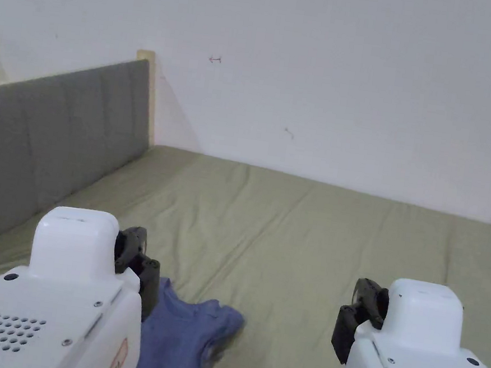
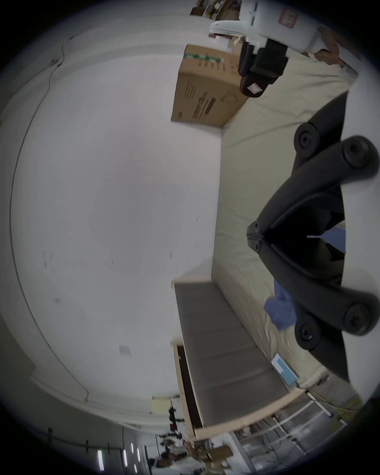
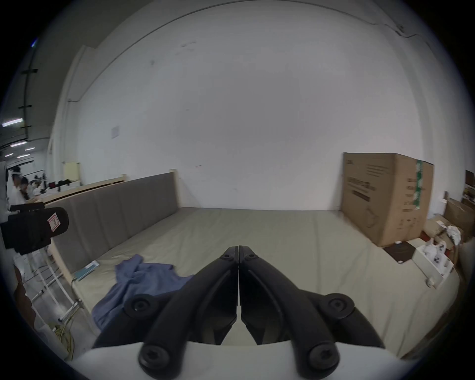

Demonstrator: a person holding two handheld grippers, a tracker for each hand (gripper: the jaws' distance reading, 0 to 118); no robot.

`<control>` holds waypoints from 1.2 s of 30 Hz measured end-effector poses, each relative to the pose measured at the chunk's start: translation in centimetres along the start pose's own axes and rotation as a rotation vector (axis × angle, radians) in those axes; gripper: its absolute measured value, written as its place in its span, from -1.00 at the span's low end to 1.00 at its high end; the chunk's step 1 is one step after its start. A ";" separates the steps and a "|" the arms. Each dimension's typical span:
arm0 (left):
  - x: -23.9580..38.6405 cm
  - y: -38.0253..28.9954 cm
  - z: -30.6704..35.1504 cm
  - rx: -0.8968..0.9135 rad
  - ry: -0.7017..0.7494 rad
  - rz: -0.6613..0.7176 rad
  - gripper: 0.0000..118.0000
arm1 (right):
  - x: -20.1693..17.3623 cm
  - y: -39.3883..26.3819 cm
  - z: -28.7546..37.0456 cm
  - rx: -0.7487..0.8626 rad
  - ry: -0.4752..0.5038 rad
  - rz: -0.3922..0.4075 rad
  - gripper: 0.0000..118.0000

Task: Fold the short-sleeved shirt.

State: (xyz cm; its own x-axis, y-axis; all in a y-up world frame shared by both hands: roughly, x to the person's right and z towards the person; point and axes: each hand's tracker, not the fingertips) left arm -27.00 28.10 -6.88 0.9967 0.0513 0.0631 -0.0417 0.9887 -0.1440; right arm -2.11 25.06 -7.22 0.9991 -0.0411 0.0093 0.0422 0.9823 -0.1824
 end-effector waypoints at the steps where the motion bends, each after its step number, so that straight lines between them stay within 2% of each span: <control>1: -0.9 0.0 0.2 -0.006 0.031 0.012 -1.00 | -0.9 -0.1 -0.3 -0.004 0.029 0.008 -0.99; 6: -3.6 -1.0 -0.8 -0.089 0.106 0.051 -1.00 | -3.6 -0.8 -1.3 -0.044 0.114 0.030 -0.99; 10: -4.3 -2.4 -3.2 -0.145 0.099 0.066 -1.00 | -4.1 -1.3 -1.7 -0.060 0.119 0.062 -0.99; 12: -4.6 -3.6 -6.1 -0.267 0.061 0.080 -1.00 | -3.8 -1.4 -2.0 -0.076 0.116 0.054 -0.99; 14: -4.7 -5.8 -9.6 -0.298 0.066 0.089 -1.00 | -3.4 -1.5 -2.3 -0.093 0.114 0.036 -0.99; 15: -4.9 -7.4 -12.0 -0.365 0.085 0.080 -0.90 | -3.2 -1.6 -2.5 -0.102 0.109 0.029 -0.99; 17: -5.4 -10.2 -15.9 -0.516 0.060 0.120 -0.16 | -2.9 -1.9 -2.7 -0.119 0.098 0.030 -0.99; 19: -5.9 -13.1 -18.9 -0.643 0.026 0.188 0.44 | -2.6 -2.3 -2.9 -0.138 0.075 0.053 -0.99; 20: -6.0 -14.1 -19.9 -0.673 0.019 0.204 0.52 | -2.6 -2.4 -3.0 -0.146 0.065 0.063 -0.99; 21: -5.9 -15.2 -20.9 -0.741 0.007 0.201 0.52 | -2.4 -2.7 -3.3 -0.156 0.056 0.069 -0.99; 22: -5.7 -16.3 -21.8 -0.777 -0.010 0.205 0.74 | -2.2 -2.9 -3.6 -0.168 0.047 0.071 -0.99; 23: -5.6 -17.1 -22.3 -0.792 -0.026 0.209 0.87 | -2.1 -3.1 -3.8 -0.179 0.041 0.065 -0.99; 24: -5.4 -17.9 -22.9 -0.797 -0.021 0.208 0.90 | -1.8 -3.5 -4.1 -0.192 0.038 0.052 -0.99; 28: -4.6 -20.8 -25.9 -0.913 0.040 0.149 0.90 | -1.4 -4.8 -5.6 -0.261 0.039 0.046 -0.99; 29: -4.6 -21.4 -26.4 -0.939 0.030 0.136 0.85 | -1.4 -5.1 -6.0 -0.272 0.035 0.055 -0.99; 31: -4.4 -22.6 -27.0 -0.994 0.082 0.118 0.57 | -1.4 -5.5 -6.7 -0.298 0.032 0.067 -0.99; 32: -4.4 -22.1 -26.5 -0.956 0.087 0.086 0.54 | -1.3 -5.8 -7.1 -0.310 0.032 0.063 -0.99; 33: -4.3 -21.6 -26.3 -0.948 0.069 0.108 0.37 | -1.3 -6.0 -7.3 -0.320 0.033 0.056 -0.99; 34: -4.4 -21.2 -26.2 -0.935 0.073 0.097 -0.07 | -1.2 -6.2 -7.5 -0.326 0.036 0.046 -0.99; 36: -5.1 -20.6 -26.0 -0.900 0.091 0.145 -0.78 | -1.0 -6.6 -8.0 -0.346 0.041 0.018 -0.99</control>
State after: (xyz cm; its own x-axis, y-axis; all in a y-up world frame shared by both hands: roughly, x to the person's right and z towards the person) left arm -29.40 3.85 -29.93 0.9892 0.1170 -0.0884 -0.1348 0.4882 -0.8622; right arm -3.41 17.17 -13.90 0.9986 -0.0383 -0.0355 0.0152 0.8633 -0.5044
